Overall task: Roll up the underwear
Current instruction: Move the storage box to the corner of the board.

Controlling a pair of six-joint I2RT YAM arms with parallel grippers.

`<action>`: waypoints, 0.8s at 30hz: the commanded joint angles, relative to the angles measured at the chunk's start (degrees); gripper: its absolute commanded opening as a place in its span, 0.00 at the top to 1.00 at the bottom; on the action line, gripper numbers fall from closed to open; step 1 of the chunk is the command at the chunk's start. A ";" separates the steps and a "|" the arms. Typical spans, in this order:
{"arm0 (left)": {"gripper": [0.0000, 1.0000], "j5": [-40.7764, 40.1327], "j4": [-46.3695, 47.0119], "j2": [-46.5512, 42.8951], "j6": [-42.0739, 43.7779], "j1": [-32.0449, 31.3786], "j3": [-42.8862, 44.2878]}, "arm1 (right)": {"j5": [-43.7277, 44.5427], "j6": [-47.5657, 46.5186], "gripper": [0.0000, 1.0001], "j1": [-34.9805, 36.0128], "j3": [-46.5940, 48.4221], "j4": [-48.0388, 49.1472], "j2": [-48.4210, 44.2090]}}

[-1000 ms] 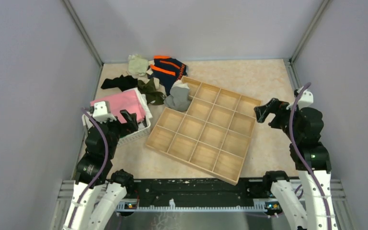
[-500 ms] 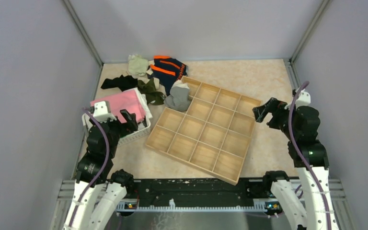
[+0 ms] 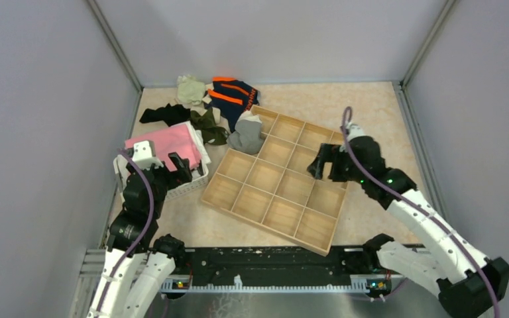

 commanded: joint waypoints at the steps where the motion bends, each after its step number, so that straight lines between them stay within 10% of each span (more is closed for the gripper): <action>1: 0.01 0.02 1.78 1.03 -0.30 0.26 -0.05 | 12.33 7.47 0.10 14.77 -0.82 6.90 6.91; 24: 0.01 1.91 2.16 2.32 0.04 0.27 -0.11 | 27.36 13.18 0.11 27.63 8.65 18.46 43.05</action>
